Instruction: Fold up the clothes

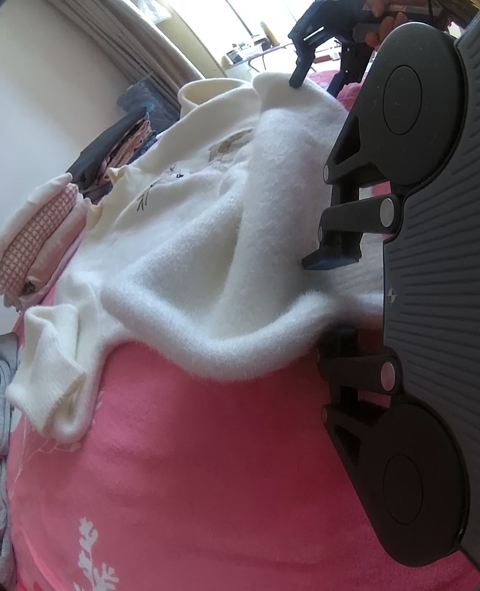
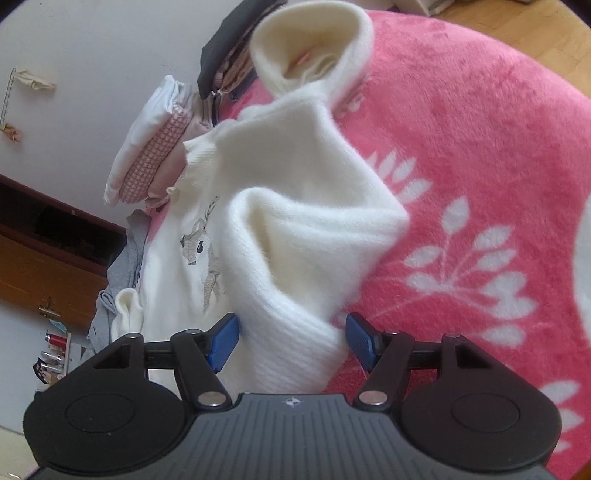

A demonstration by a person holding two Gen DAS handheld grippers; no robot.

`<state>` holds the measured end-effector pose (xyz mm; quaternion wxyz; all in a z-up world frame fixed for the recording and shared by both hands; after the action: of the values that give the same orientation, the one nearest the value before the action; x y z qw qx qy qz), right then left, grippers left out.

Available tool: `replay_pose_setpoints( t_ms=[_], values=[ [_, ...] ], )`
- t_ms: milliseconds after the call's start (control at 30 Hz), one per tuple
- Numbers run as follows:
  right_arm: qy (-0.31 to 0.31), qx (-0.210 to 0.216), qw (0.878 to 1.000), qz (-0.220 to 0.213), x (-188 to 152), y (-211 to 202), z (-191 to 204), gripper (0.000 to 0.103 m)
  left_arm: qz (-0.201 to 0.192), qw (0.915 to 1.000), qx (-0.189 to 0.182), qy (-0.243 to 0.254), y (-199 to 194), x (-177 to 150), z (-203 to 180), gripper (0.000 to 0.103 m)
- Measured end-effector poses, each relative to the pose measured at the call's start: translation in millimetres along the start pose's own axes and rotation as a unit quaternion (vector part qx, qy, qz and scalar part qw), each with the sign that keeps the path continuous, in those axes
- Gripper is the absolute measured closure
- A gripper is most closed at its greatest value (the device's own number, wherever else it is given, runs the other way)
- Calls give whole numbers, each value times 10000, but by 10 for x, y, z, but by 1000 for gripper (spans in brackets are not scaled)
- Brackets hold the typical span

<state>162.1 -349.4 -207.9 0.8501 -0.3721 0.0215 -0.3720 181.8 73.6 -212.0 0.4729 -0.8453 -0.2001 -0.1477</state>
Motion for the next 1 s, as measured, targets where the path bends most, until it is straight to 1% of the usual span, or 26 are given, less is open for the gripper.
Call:
replay_pose_setpoints(
  t_ms=[100, 200, 267, 300, 333, 367, 400, 433, 467, 533, 667, 833, 900, 1000],
  values=[
    [-28, 39, 10000, 33, -31, 17, 9, 36, 79, 10000, -57, -9, -9, -15, -24, 65],
    [-125, 93, 9998, 109, -79, 38, 61, 39, 132, 9999, -84, 22, -30, -44, -32, 64],
    [-331, 2, 9994, 107, -103, 67, 131, 49, 120, 9999, -45, 80, -42, -65, -40, 65],
    [-424, -31, 9990, 103, -114, 75, 157, 52, 114, 9999, -6, 106, -45, -70, -48, 68],
    [-481, -77, 9988, 94, -123, 79, 177, 63, 113, 9998, 51, 124, -45, -69, -57, 70],
    [-538, -119, 9984, 80, -133, 72, 200, 71, 121, 9997, 125, 143, -47, -69, -63, 77],
    [-596, -161, 9981, 67, -144, 63, 223, 75, 147, 9995, 211, 189, -52, -70, -66, 85],
    [-654, -202, 9976, 53, -154, 54, 246, 85, 167, 9991, 281, 275, -62, -72, -72, 88],
    [-720, -233, 9971, 20, -167, 27, 281, 87, 158, 9987, 340, 348, -79, -77, -74, 93],
    [-843, -270, 9960, -75, -197, -46, 350, 89, 131, 9985, 371, 388, -113, -89, -81, 95],
    [-991, -236, 9947, -169, -258, -233, 509, 89, 94, 9983, 343, 464, -255, -132, -116, 96],
    [-1043, -124, 9943, -200, -391, -619, 641, 90, 82, 9987, 94, 501, -590, -194, -183, 96],
    [-1005, -100, 9948, -124, -480, -795, 664, 90, 146, 9989, -56, 432, -748, -237, -190, 97],
    [-915, -175, 9955, 151, -657, -1039, 644, 90, 336, 9986, -241, 318, -928, -329, -176, 97]
  ],
)
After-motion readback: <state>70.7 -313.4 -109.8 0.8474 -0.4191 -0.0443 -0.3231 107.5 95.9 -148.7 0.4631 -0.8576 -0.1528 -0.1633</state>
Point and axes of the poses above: each gripper's, at about its wrist camera, not at the fingertips, and y roughly the way its jaws point, z to its left, x to its top, the point moved 5 cm from there along y, roughly the way its jaws point, and after that the axes turned 4 degrees about z, right-handed, at the moved point
